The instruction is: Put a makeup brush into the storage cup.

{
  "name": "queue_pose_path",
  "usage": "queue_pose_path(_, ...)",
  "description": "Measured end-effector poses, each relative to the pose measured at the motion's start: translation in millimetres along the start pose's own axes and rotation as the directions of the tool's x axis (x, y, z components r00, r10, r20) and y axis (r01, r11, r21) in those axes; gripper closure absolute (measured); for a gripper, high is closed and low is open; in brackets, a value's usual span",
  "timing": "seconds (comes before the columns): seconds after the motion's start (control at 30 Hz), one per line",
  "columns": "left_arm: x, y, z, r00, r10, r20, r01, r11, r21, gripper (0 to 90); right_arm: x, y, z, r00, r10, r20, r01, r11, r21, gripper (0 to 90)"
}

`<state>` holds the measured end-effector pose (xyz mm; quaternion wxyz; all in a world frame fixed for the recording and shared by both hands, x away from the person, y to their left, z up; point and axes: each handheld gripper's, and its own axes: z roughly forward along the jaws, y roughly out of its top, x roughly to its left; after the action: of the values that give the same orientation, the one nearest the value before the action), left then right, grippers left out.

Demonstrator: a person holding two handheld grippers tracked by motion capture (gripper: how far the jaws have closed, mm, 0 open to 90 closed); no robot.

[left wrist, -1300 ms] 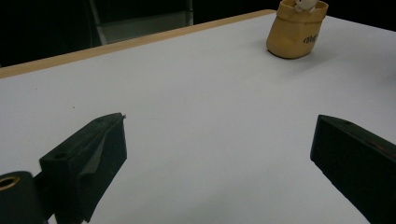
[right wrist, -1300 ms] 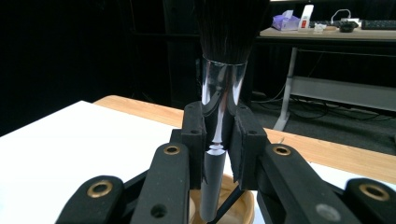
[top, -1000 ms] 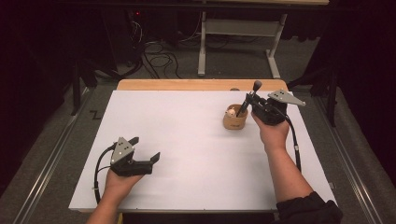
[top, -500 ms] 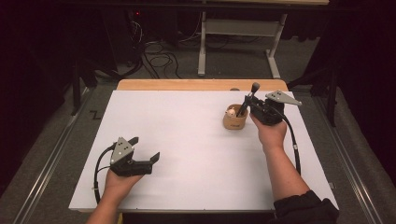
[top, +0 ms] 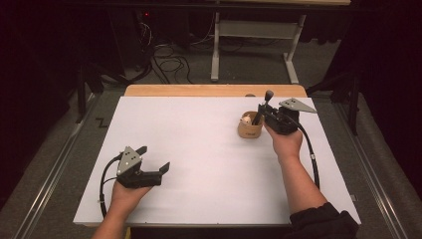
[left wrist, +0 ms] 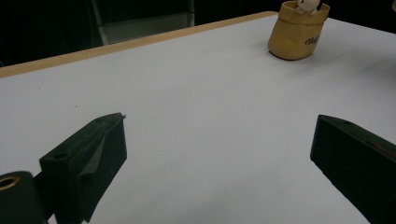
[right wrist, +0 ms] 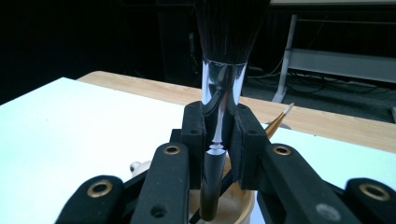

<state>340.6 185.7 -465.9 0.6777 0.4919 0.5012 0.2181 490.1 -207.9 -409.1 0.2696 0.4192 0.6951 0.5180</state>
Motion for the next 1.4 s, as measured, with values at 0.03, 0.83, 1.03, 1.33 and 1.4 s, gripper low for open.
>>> queue_pose_path(0.03, 0.2, 0.1, -0.1, 1.0000, 0.000, 0.000, 0.000, 1.0000, 0.001, 4.5, -0.2, -0.7, 0.6, 1.0000, 0.002, 0.000, -0.002, 1.000, 0.002, 79.0)
queue_pose_path(0.83, 0.7, 0.0, -0.4, 1.0000, 0.001, -0.001, -0.001, 1.0000, 0.001, 4.5, -5.1, -13.0, 11.2, 0.9987, 0.048, 0.016, -0.049, 0.997, 0.058, 22.4)
queue_pose_path(1.03, 0.5, -0.3, -0.2, 1.0000, 0.001, 0.001, -0.001, 1.0000, 0.003, 4.5, -6.4, -14.0, 12.0, 0.9985, 0.053, 0.016, -0.054, 0.996, 0.070, 9.8)
queue_pose_path(1.33, 0.1, -0.6, 0.0, 1.0000, -0.001, 0.002, 0.001, 1.0000, 0.002, 4.5, -9.3, -21.1, 9.0, 0.9972, 0.074, 0.015, -0.075, 0.992, 0.104, 0.4)
queue_pose_path(1.4, 0.0, -0.8, 0.0, 1.0000, -0.001, 0.002, 0.001, 1.0000, 0.004, 4.5, -9.4, -22.9, 6.3, 0.9973, 0.073, 0.009, -0.073, 0.992, 0.103, 0.4)
